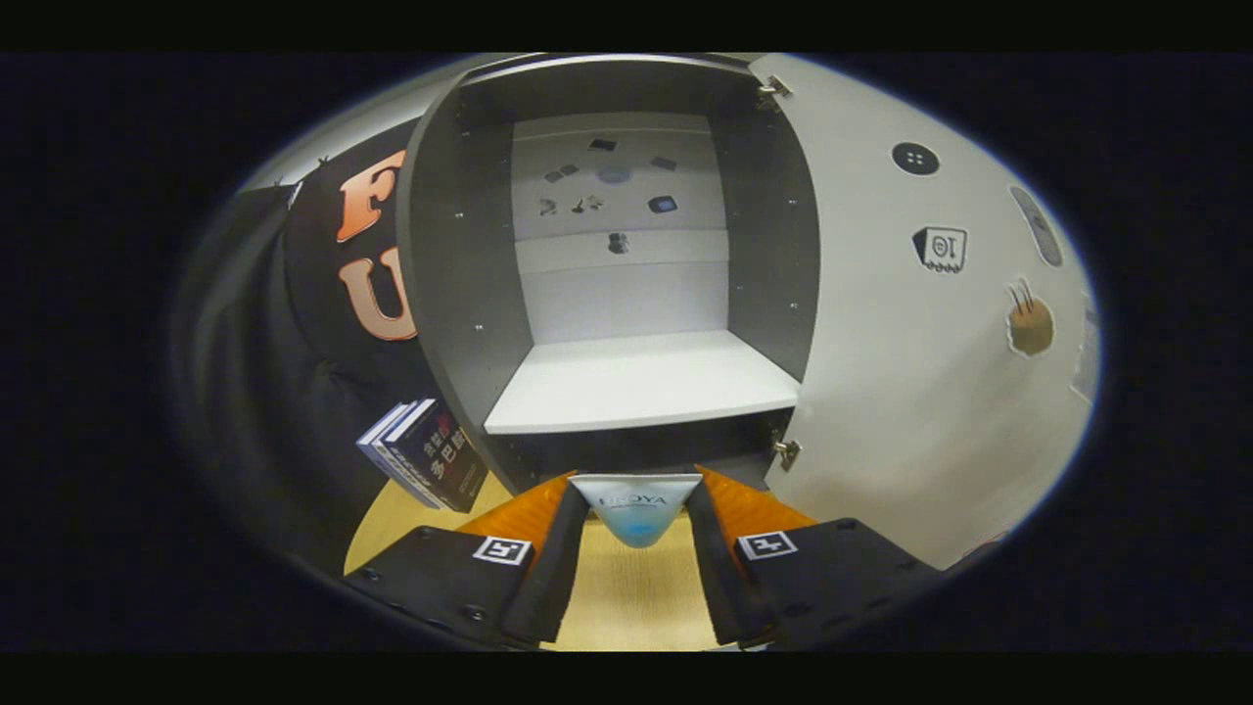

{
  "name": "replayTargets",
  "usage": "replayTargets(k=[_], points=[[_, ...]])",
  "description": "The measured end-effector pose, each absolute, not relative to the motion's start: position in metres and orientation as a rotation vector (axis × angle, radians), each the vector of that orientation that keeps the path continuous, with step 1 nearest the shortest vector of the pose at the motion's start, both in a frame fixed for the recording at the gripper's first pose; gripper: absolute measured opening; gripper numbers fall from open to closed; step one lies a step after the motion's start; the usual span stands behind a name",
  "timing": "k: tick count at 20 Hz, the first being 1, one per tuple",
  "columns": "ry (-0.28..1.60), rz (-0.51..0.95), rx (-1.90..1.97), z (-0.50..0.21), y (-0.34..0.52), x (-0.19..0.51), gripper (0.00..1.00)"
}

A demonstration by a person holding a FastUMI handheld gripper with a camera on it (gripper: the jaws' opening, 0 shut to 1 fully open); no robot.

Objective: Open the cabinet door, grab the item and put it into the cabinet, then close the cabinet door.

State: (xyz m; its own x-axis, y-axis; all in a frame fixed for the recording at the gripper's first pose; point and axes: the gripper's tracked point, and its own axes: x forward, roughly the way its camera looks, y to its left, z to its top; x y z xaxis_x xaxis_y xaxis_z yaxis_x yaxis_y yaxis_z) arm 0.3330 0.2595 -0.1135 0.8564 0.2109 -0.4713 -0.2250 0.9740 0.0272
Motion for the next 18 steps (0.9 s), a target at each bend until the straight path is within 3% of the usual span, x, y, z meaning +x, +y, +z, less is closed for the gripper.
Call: replayTargets(k=[8, 18], points=[[0.468, 0.215, -0.116, -0.070, 0.284, 0.451, 0.63], [0.541, 0.218, -0.152, -0.108, 0.292, 0.520, 0.63]])
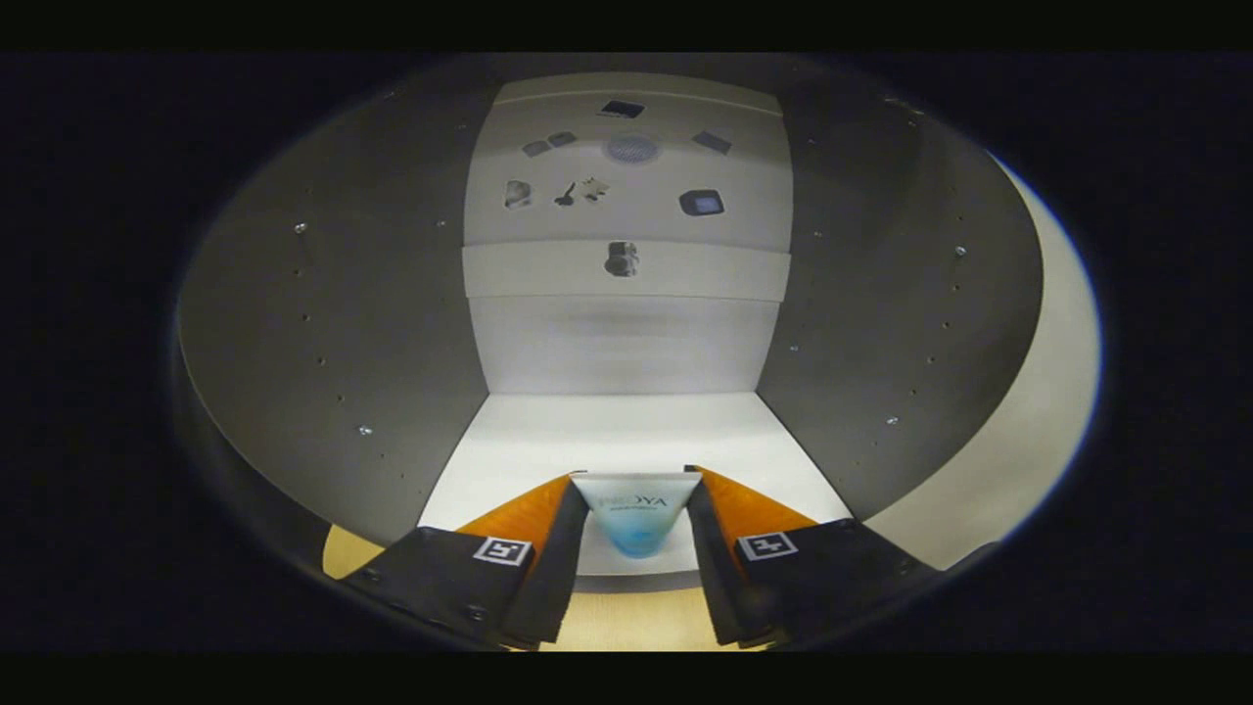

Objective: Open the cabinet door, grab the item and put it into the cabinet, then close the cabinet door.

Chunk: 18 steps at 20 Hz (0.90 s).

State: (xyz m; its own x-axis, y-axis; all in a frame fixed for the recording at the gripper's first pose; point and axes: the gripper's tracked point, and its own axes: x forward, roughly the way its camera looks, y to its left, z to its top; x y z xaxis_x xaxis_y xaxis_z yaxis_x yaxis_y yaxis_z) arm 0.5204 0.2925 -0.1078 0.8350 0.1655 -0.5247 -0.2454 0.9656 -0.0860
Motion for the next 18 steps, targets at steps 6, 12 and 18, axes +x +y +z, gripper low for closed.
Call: replayTargets(k=[6, 12, 18], points=[[0.471, 0.221, -0.134, -0.082, 0.288, 0.504, 0.93], [0.331, 0.259, -0.096, -0.047, 0.282, 0.414, 0.98], [0.227, 0.245, -0.088, -0.034, 0.258, 0.288, 0.98]])
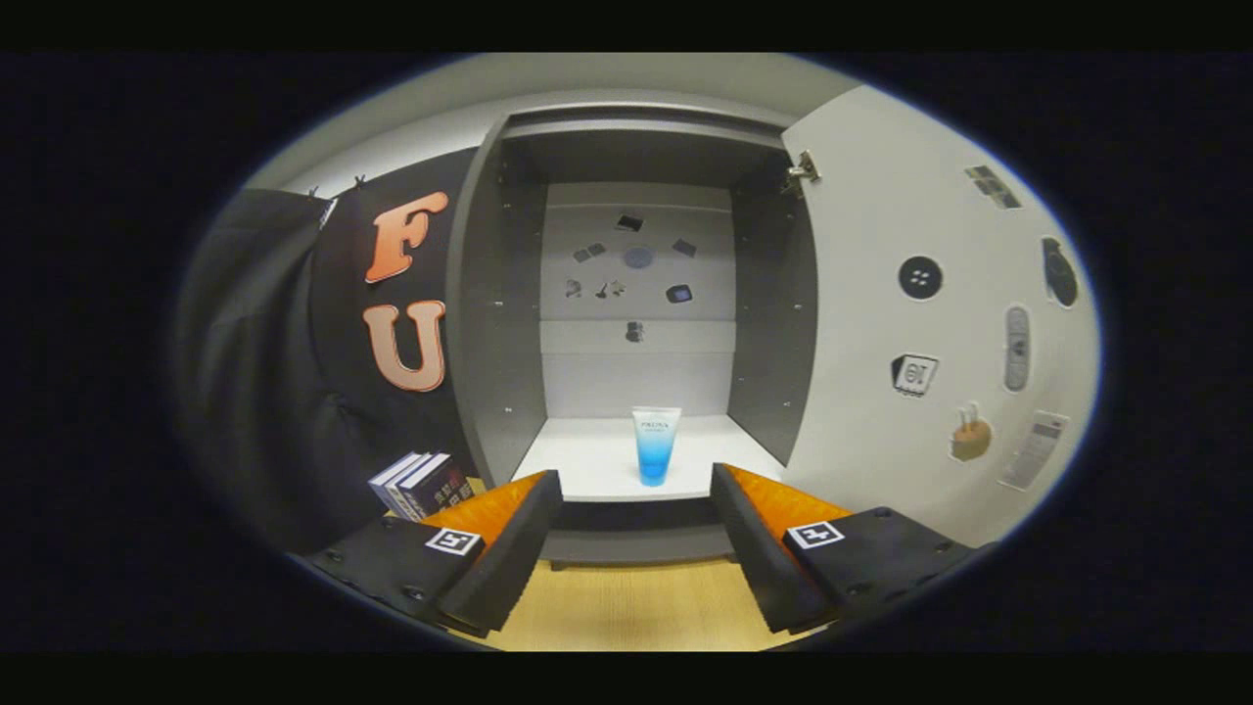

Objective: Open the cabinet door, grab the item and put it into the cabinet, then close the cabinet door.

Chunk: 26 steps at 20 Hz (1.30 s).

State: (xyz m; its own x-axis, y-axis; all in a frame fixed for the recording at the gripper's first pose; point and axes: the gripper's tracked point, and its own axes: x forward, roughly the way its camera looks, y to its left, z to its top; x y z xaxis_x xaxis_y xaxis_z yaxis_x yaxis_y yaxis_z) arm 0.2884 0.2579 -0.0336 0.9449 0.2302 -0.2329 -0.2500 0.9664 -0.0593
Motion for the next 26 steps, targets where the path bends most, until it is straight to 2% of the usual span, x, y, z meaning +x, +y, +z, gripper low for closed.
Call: replayTargets(k=[8, 13, 20, 26], points=[[0.169, 0.138, -0.117, -0.027, 0.186, 0.144, 0.97], [0.125, 0.037, -0.137, -0.014, 0.117, 0.087, 0.97], [0.129, -0.117, -0.158, -0.021, 0.005, 0.075, 0.97], [0.145, -0.141, -0.138, -0.045, -0.072, 0.133, 0.97]])
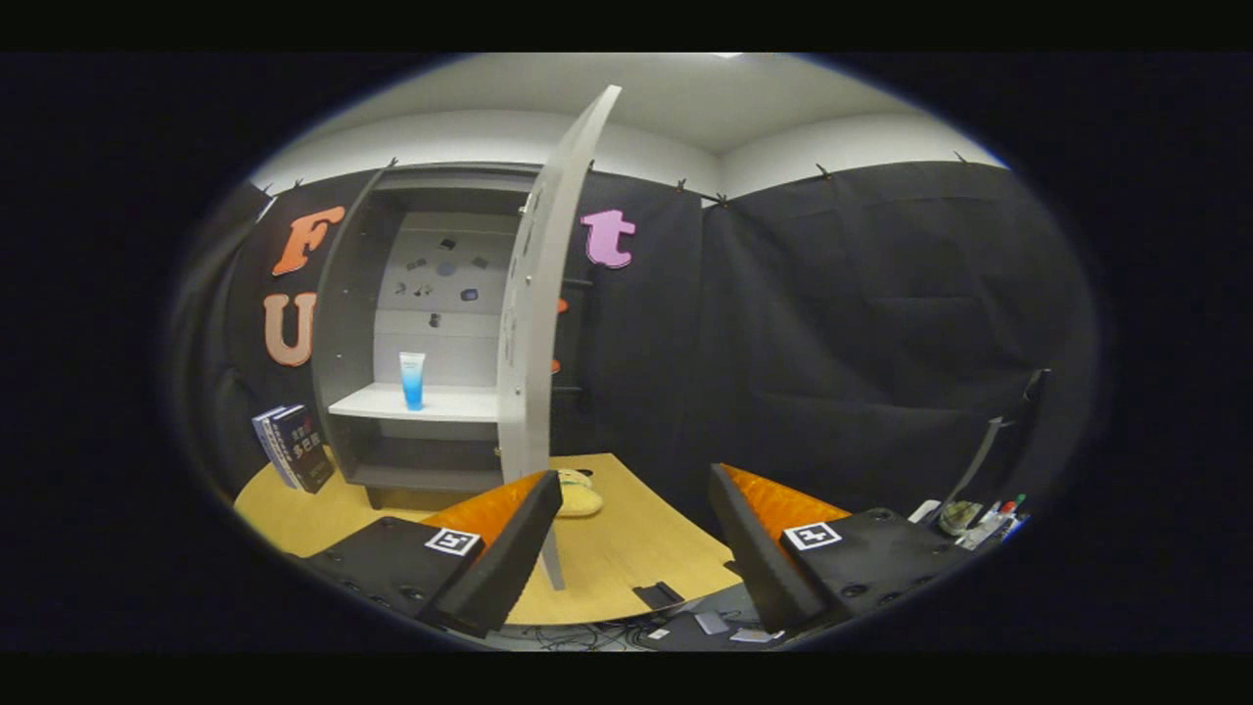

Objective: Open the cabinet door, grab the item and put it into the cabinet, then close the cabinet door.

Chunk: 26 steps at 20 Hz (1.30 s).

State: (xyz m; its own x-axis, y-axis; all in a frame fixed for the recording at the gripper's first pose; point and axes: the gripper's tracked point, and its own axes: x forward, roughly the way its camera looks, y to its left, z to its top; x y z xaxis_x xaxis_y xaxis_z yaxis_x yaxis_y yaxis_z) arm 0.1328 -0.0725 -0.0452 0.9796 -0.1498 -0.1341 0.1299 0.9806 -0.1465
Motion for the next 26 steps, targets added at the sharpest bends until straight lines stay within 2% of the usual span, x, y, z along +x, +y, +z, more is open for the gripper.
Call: replayTargets(k=[7, 10, 15, 26], points=[[0.192, -0.058, -0.077, -0.086, -0.084, 0.199, 0.97], [0.192, -0.043, -0.080, -0.088, -0.082, 0.199, 0.93], [0.199, 0.000, -0.040, -0.096, -0.059, 0.186, 0.93], [0.232, 0.264, -0.028, -0.116, 0.139, 0.187, 0.97]])
